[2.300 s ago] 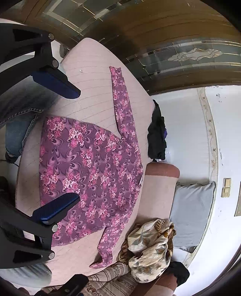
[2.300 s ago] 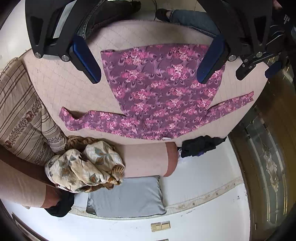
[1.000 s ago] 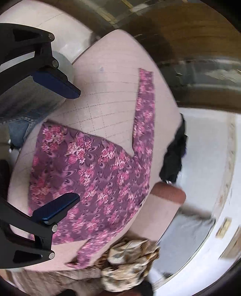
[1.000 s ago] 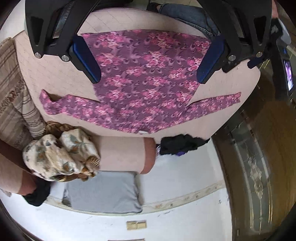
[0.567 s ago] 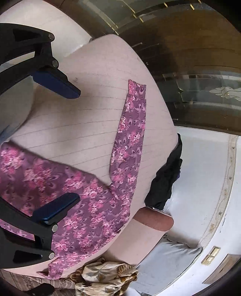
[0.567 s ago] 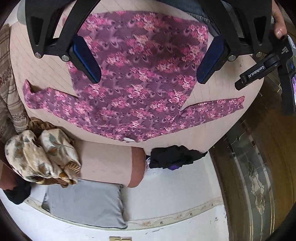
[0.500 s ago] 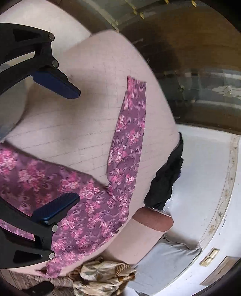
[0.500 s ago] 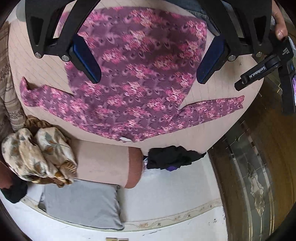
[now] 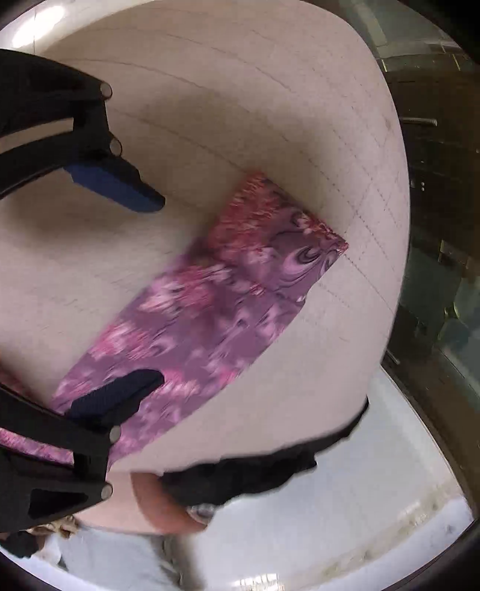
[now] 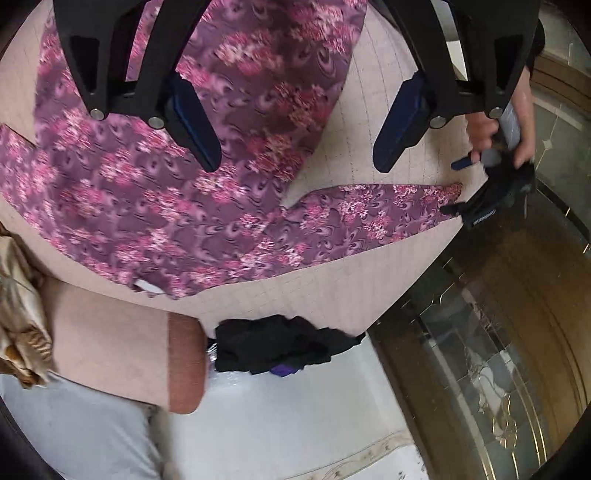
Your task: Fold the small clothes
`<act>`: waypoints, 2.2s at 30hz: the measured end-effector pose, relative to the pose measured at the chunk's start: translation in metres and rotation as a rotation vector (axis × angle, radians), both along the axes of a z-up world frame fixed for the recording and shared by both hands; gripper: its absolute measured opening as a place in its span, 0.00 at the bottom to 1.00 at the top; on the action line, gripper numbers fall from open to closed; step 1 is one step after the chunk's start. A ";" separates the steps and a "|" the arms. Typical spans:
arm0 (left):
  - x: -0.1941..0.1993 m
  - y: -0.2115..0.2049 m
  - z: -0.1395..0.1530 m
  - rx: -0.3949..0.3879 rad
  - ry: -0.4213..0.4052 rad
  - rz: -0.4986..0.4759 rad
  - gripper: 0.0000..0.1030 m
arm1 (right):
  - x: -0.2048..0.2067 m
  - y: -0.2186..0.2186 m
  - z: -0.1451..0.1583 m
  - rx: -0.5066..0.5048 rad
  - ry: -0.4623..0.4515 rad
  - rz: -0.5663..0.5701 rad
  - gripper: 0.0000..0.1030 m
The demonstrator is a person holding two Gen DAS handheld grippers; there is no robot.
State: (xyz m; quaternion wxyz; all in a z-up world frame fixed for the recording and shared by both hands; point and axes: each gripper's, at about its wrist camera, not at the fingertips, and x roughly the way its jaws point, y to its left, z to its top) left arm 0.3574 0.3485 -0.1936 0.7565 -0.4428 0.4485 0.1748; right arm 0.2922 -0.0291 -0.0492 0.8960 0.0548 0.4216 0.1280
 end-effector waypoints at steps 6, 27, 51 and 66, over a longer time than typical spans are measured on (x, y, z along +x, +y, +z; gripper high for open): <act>0.037 -0.003 -0.008 0.101 0.091 0.046 0.82 | 0.038 0.016 -0.019 0.049 0.057 0.045 0.67; -0.090 -0.289 0.189 0.806 -0.627 -0.640 0.09 | -0.062 -0.155 -0.002 0.174 -0.015 -0.174 0.67; -0.219 -0.505 0.021 0.757 -0.432 -1.644 0.42 | -0.078 -0.286 -0.105 0.556 0.181 -0.222 0.67; -0.116 -0.357 0.061 0.347 -0.294 -0.958 0.71 | -0.107 -0.224 -0.093 0.094 0.346 -0.176 0.05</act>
